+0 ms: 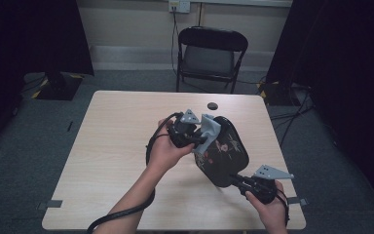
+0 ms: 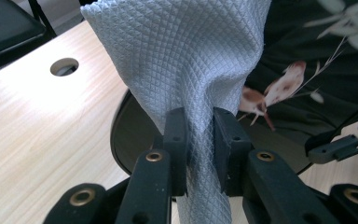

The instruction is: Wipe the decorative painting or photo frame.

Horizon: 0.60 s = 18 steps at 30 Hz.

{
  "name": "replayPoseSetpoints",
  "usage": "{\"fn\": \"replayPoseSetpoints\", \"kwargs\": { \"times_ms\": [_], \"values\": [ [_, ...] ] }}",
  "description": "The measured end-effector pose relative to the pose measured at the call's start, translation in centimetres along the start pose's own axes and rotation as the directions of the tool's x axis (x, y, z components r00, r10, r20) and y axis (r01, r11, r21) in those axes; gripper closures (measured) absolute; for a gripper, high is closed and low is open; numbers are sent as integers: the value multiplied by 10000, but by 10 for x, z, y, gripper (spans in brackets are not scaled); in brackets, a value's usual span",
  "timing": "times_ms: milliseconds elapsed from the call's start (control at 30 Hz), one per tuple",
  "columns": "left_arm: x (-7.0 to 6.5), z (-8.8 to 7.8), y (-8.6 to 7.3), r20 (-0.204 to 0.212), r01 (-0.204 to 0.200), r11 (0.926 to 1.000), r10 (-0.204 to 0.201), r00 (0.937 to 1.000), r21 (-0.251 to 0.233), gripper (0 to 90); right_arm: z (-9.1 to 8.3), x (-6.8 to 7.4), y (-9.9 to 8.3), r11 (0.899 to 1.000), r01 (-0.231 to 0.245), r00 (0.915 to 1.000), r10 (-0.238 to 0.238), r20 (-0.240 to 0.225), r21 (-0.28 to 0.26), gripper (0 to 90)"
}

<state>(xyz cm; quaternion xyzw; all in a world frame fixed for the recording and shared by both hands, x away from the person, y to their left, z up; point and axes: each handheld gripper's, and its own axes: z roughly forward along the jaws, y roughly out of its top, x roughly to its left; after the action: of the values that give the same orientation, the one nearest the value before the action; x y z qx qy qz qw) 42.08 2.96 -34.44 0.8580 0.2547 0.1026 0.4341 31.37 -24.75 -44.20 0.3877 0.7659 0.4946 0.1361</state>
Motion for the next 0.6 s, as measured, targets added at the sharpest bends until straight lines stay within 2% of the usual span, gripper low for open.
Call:
{"fn": "replayPoseSetpoints", "kwargs": {
  "times_ms": [600],
  "values": [
    [-1,24,-34,128,97,9977,-105,9999,670,767,0,-1,0,10000,-4,10000,4,-25,-25,792]
  ]
}}
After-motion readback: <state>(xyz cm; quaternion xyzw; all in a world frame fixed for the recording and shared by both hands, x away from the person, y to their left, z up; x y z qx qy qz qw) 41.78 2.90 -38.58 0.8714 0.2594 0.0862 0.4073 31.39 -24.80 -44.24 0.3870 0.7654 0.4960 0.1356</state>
